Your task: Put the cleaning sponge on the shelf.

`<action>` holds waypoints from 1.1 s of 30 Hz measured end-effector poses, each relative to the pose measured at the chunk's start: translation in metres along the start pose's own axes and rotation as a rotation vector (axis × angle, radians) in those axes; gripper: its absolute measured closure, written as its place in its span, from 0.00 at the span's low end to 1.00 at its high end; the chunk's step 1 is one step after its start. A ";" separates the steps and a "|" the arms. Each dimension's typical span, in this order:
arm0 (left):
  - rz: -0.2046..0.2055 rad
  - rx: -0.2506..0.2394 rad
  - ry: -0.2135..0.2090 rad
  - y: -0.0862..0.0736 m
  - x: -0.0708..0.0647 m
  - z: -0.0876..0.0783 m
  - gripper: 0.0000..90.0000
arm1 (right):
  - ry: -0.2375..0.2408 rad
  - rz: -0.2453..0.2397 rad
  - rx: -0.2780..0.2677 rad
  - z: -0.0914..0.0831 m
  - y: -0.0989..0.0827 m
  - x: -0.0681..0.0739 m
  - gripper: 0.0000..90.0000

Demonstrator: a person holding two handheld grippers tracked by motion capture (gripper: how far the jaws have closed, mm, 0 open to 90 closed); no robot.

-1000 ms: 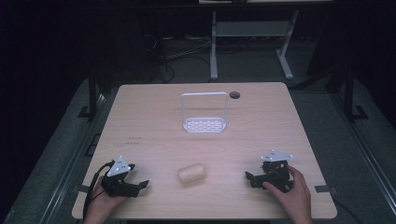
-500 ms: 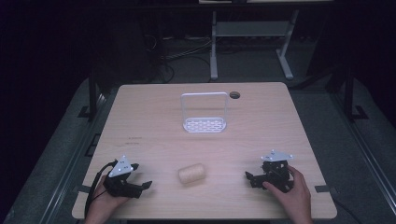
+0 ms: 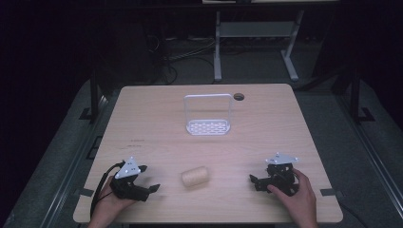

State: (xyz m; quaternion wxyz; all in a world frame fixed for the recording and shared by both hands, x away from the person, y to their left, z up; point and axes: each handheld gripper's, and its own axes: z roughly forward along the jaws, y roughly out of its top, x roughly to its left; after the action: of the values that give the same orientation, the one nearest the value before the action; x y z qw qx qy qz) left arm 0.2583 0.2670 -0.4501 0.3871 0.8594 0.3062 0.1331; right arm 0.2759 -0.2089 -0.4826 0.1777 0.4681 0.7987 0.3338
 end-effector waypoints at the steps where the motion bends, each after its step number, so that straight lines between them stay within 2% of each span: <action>1: 0.003 -0.003 -0.005 0.002 0.000 0.000 0.15 | 0.000 0.000 0.000 0.000 0.000 0.000 0.01; 8: 0.019 -0.007 -0.036 0.012 -0.004 0.004 0.15 | 0.000 0.000 0.000 0.000 0.000 0.000 0.01; 9: 0.033 -0.006 -0.042 0.015 -0.005 0.005 0.15 | 0.000 -0.001 0.000 0.000 0.000 0.000 0.01; 15: 0.050 0.002 -0.079 0.019 -0.007 0.008 0.15 | 0.000 0.000 0.000 0.000 0.000 0.000 0.01; 20: 0.053 -0.002 -0.090 0.022 -0.010 0.010 0.15 | -0.001 -0.002 0.002 0.000 0.000 0.000 0.01; 21: 0.066 0.002 -0.096 0.024 -0.011 0.012 0.15 | -0.001 -0.002 0.002 0.000 0.000 0.000 0.01; 33: 0.109 0.016 -0.139 0.037 -0.018 0.024 0.15 | 0.000 -0.001 -0.001 0.000 0.000 0.000 0.01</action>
State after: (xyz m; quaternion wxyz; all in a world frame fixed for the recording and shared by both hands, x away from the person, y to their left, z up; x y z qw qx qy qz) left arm 0.2710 0.2225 -0.4379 0.3926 0.8851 0.2324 0.0915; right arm 0.2760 -0.2090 -0.4827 0.1782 0.4676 0.7988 0.3339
